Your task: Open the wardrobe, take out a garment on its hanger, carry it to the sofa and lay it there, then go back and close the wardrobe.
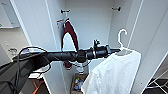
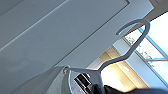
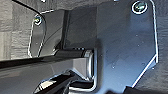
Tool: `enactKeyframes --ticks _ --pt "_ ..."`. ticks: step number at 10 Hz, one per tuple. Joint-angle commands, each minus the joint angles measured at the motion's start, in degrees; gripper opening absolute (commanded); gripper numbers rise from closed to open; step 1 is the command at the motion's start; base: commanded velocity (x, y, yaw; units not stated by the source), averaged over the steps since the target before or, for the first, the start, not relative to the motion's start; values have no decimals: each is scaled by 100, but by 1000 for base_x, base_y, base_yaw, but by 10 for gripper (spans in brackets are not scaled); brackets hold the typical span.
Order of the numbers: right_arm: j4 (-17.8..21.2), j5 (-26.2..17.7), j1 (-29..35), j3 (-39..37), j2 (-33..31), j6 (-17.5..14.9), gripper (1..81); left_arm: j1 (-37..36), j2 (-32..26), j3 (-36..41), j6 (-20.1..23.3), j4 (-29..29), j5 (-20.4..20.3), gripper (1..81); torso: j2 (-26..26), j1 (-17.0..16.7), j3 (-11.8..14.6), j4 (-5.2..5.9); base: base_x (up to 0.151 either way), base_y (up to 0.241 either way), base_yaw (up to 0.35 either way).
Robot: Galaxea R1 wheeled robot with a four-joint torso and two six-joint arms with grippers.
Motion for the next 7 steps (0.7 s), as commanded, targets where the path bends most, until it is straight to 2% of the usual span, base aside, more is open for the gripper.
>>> enactKeyframes --ticks 1,4,7 --pt "23 -336 230 71 52 -17 811 -938 -132 93 52 72 -438 10 0 0 0 0 -148 0 0" --pt "14 -344 230 71 61 -17 811 -885 -246 146 52 72 -429 10 0 2 0 0 -132 0 0" --pt "22 -345 238 71 61 -17 811 -832 -334 190 60 80 -420 10 0 0 0 0 -95 0 0"
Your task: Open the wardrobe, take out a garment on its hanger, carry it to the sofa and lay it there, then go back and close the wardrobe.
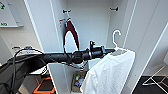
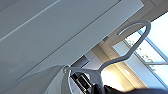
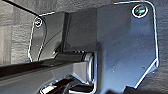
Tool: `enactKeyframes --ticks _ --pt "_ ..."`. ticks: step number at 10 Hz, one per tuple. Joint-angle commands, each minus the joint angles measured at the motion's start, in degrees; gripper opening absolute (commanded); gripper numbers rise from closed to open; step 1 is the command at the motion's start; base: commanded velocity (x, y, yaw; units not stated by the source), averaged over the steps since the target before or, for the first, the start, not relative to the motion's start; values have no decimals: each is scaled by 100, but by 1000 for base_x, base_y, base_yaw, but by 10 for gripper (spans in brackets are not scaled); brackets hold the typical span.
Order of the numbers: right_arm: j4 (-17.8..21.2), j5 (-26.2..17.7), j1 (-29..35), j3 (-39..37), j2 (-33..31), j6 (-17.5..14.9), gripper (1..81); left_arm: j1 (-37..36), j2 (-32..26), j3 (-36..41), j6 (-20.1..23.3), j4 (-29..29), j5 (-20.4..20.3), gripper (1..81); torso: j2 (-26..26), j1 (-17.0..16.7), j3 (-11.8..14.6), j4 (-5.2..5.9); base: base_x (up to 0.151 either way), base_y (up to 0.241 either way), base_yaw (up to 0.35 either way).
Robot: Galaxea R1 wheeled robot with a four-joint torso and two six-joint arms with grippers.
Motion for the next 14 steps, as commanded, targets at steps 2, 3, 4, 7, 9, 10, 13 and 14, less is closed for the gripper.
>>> enactKeyframes --ticks 2,3,4,7,9,10,13,14 --pt "23 -363 175 71 61 -17 811 -975 -81 172 50 74 -328 10 0 -2 0 0 -87 0 0" --pt "22 -363 175 71 61 -25 811 -975 -133 207 50 74 -336 10 -2 -4 2 0 -83 0 0" --pt "14 -363 175 71 61 -17 811 -957 -204 277 58 74 -345 10 0 -2 0 0 -76 0 0" --pt "14 -363 166 71 61 -25 811 -808 -502 558 58 206 -486 10 -2 -11 2 0 0 0 0" --pt "14 -363 166 71 61 -17 811 -712 -782 856 58 232 -556 10 -2 -9 2 0 0 0 0" --pt "15 -354 166 71 61 -25 811 -606 -959 1024 58 311 -556 10 -2 -9 2 0 0 0 0" --pt "14 -354 157 107 61 -17 811 -202 -1338 1271 67 601 -741 10 -2 -9 2 0 0 0 0" --pt "14 -354 149 115 61 -26 811 -79 -1408 1288 50 698 -749 10 -2 -9 2 0 0 0 0"
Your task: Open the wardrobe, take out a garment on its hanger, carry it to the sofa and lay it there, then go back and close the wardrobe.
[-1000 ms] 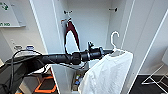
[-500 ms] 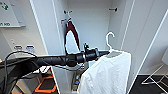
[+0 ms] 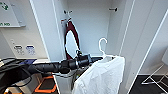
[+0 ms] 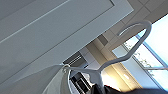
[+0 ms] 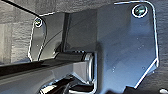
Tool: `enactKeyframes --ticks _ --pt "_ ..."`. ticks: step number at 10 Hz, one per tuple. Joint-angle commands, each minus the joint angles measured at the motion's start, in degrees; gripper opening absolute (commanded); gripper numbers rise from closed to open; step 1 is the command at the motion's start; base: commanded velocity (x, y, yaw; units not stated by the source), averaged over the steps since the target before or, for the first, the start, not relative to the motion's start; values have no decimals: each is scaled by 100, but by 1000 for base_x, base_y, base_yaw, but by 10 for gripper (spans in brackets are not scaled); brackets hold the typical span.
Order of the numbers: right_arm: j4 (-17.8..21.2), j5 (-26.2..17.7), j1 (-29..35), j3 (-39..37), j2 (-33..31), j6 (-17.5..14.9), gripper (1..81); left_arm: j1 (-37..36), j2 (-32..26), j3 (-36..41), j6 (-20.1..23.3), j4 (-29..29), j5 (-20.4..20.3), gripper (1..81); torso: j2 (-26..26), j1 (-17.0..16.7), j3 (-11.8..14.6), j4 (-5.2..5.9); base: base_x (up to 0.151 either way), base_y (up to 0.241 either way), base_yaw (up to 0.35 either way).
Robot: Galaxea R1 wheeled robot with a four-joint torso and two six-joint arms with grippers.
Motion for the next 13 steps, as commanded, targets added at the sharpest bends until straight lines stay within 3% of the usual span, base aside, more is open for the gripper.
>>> enactKeyframes --ticks 1,13 --pt "14 -347 177 108 61 -23 811 -773 -115 277 33 234 -415 10 0 0 0 0 0 0 0" --pt "5 -215 150 108 43 -32 811 -413 -168 303 41 304 -442 10 0 0 0 0 0 0 0"
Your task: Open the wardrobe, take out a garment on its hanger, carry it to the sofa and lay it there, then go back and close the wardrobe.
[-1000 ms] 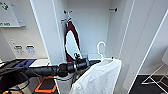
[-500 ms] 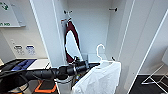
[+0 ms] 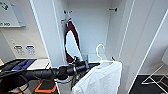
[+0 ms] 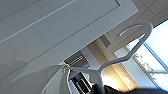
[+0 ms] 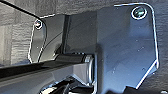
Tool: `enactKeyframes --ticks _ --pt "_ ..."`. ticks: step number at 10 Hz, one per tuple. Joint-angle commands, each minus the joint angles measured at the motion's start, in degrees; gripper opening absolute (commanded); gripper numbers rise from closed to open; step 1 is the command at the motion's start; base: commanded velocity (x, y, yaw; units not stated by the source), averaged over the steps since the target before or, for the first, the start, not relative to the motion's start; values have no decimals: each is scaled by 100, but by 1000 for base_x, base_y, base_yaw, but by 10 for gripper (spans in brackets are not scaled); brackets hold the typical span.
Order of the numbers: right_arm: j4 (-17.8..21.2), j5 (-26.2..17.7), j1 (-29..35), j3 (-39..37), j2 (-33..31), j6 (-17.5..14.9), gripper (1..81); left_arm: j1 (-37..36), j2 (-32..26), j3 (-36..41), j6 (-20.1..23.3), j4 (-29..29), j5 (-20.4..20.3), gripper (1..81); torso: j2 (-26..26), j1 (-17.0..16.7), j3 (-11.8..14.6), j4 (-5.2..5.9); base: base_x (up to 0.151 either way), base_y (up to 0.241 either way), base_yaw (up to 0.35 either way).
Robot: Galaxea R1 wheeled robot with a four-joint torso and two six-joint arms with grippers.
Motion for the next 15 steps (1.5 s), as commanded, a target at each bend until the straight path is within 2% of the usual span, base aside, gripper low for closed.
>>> enactKeyframes --ticks 1,4,12,15 --pt "8 -347 171 91 54 -32 811 -879 39 189 39 80 -444 10 0 0 0 0 0 0 0" --pt "8 -347 163 82 37 -32 811 -871 83 171 21 80 -471 10 0 2 0 0 0 0 -36" --pt "-54 -425 145 73 -59 -41 811 -845 13 206 13 177 -392 10 0 0 0 0 0 0 -207" --pt "-291 -531 48 91 -384 -50 811 -835 -128 277 13 255 -357 10 0 2 0 0 0 0 -213"
